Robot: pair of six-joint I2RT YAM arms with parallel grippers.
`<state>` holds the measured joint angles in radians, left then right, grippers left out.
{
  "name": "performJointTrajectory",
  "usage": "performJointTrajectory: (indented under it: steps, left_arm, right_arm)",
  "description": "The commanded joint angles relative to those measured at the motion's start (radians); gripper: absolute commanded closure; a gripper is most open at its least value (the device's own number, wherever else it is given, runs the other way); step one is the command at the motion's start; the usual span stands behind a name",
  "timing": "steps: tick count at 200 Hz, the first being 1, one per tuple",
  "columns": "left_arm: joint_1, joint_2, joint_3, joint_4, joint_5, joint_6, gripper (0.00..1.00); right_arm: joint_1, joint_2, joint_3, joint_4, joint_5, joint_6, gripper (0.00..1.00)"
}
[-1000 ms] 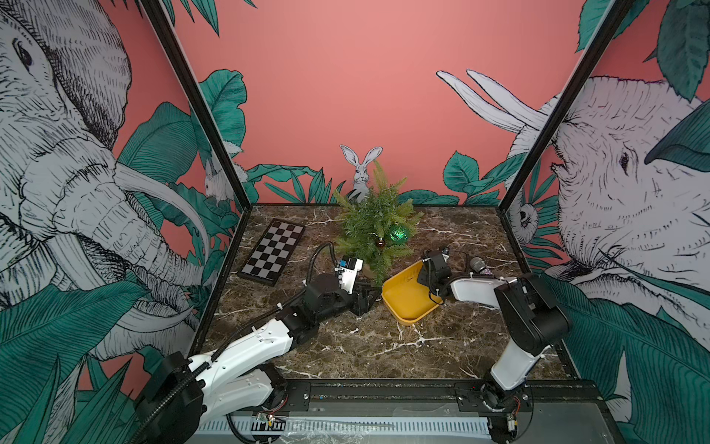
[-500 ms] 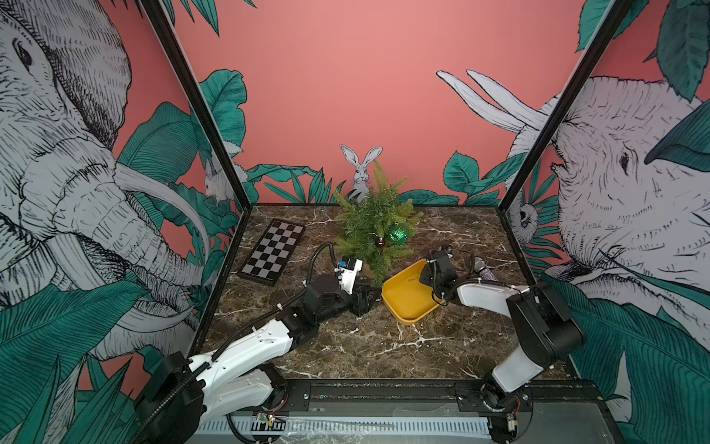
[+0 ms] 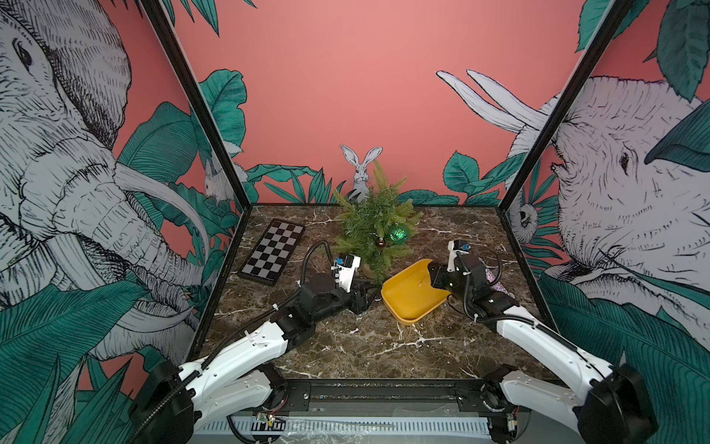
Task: Decorate the small christmas tree with ornaments
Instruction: Pick up an ornament from the container.
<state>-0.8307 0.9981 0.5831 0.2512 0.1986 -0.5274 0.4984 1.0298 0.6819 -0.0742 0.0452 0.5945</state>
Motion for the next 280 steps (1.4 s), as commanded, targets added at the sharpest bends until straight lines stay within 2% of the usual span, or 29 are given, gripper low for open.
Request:
performJointTrajectory:
  steps: [1,40,88,124,167,199,228,280]
  left_arm:
    - [-0.005,-0.017,0.056,0.006,0.013,0.014,0.48]
    - [-0.013,0.004,0.139,-0.008,0.044,0.047,0.51]
    - [-0.039,0.078,0.34,-0.131,0.07,0.15,0.54]
    - [-0.045,0.157,0.502,-0.236,0.082,0.261,0.52]
    - [-0.06,0.253,0.618,-0.247,0.122,0.296,0.5]
    - [-0.133,0.304,0.672,-0.275,0.019,0.367,0.53]
    - [-0.172,0.336,0.692,-0.268,-0.028,0.386,0.56]
    - [-0.267,0.38,0.702,-0.213,-0.261,0.461,0.57]
  right_arm:
    - [0.026,-0.064,0.07,-0.135,-0.079,-0.075,0.74]
    - [0.049,-0.111,0.21,-0.247,-0.172,-0.095,0.74]
    - [0.052,-0.05,0.42,-0.351,-0.298,-0.077,0.73]
    - [0.053,-0.023,0.544,-0.405,-0.324,-0.07,0.73]
    - [0.054,-0.028,0.575,-0.397,-0.347,-0.024,0.72]
    - [0.054,-0.035,0.562,-0.369,-0.34,0.023,0.72]
    - [0.054,-0.04,0.559,-0.362,-0.308,0.043,0.72]
    - [0.054,-0.056,0.534,-0.327,-0.299,0.08,0.72]
